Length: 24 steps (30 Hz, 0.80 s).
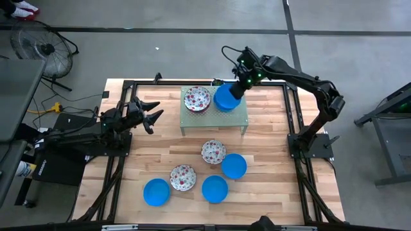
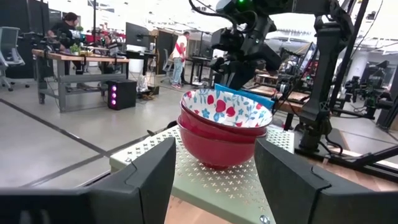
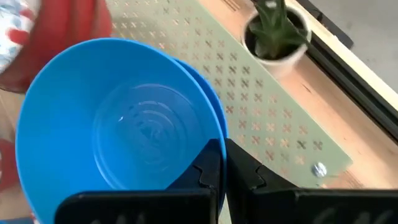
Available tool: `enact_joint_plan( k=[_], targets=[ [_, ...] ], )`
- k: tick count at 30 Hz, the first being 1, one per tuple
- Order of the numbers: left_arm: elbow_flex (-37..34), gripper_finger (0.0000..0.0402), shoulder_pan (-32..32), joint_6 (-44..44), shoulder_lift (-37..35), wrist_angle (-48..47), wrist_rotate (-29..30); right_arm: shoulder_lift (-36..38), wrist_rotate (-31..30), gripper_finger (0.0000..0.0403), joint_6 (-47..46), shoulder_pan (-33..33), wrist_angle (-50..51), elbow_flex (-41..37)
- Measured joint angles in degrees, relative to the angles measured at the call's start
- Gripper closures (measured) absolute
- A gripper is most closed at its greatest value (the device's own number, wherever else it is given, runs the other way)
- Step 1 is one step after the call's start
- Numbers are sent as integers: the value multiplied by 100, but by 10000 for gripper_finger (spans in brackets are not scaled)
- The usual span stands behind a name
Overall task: Pick & Place Mini bowls
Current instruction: Stack the blue bowl on the blue bowl on the shelf
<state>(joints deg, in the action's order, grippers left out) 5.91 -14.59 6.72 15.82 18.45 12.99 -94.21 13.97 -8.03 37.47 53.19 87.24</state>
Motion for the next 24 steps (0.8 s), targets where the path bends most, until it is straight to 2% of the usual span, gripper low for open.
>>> enact_joint_plan(
  k=[7,14,19,24],
  targets=[
    [0,189,0,0,2,-63,-2,0,-397,403,148,13,597,0],
    [0,189,0,0,2,-64,-4,0,-344,403,155,13,559,0],
    [0,189,0,0,2,-63,-3,0,93,402,153,13,572,0],
    [0,189,0,0,2,-65,-4,0,138,400,117,11,572,0]
  ],
)
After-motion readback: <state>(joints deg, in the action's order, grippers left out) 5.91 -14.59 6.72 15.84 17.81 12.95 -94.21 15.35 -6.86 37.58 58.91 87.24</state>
